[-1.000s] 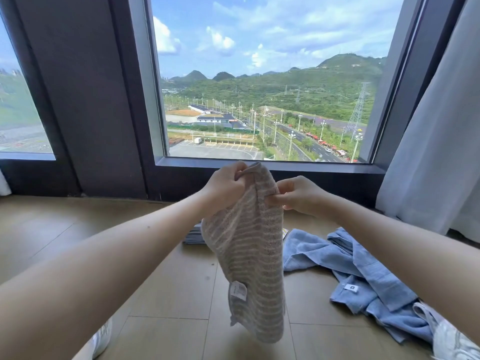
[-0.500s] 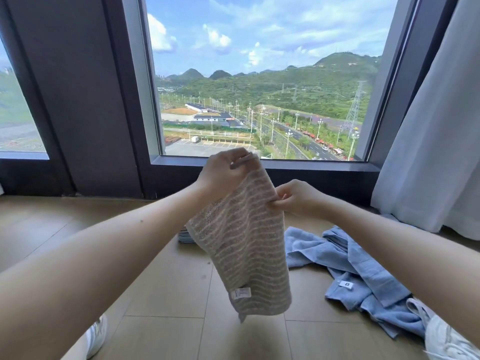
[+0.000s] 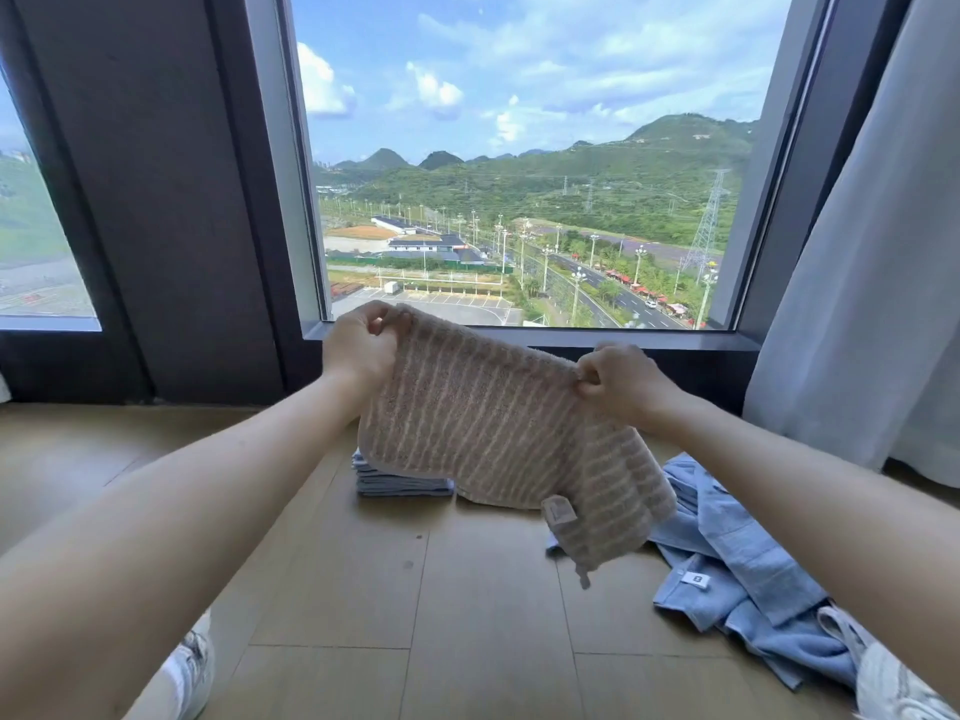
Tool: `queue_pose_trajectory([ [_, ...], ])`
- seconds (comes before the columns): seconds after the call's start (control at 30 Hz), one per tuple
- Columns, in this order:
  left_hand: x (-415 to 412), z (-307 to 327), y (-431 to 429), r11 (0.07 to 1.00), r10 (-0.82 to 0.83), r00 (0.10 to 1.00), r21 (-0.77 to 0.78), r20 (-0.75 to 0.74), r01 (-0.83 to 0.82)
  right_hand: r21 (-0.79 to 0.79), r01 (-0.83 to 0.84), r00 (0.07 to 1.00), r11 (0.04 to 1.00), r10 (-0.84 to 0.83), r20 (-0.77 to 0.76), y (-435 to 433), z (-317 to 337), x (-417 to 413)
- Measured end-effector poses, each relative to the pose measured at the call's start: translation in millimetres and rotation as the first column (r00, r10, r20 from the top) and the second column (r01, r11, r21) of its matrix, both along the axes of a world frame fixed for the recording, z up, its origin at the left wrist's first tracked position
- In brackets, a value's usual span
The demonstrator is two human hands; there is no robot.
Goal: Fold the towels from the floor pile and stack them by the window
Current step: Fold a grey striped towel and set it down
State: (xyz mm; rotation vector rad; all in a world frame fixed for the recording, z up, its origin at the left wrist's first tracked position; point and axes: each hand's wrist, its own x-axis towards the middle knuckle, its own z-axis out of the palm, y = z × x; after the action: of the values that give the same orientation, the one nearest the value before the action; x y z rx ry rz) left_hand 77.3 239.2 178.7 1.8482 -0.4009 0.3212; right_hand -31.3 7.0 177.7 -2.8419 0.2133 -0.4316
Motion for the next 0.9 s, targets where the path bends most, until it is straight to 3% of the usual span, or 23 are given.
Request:
queue_pose_trajectory([
  [0.1,12,-5,11,0.993,0.062,0.998,0.104,-0.007,-0.061,-0.148,0.082,0.996,0.986,-0.077,0.038,0,7,3],
  [0.3,31,-14,33,0.939,0.262,0.965,0.236,-0.019,-0.25,-0.248,0.084,0.996,0.965,-0.084,0.009,7,1,6],
  [0.63,37,-15,48,0.925,0.309,0.947,0.257,-0.089,-0.278,-0.132,0.294,0.956,0.947,-0.294,0.018,-26,3,6],
  [0.8,34,-18,42,0.927,0.283,0.954,0.286,-0.103,-0.244,-0.209,0.366,0.929,0.907,-0.369,0.023,-31,-1,3],
  [0.9,33,-20,42,0.921,0.282,0.955,0.304,-0.094,-0.243,-0.042,0.348,0.936,0.937,-0.35,-0.046,-32,-5,6],
])
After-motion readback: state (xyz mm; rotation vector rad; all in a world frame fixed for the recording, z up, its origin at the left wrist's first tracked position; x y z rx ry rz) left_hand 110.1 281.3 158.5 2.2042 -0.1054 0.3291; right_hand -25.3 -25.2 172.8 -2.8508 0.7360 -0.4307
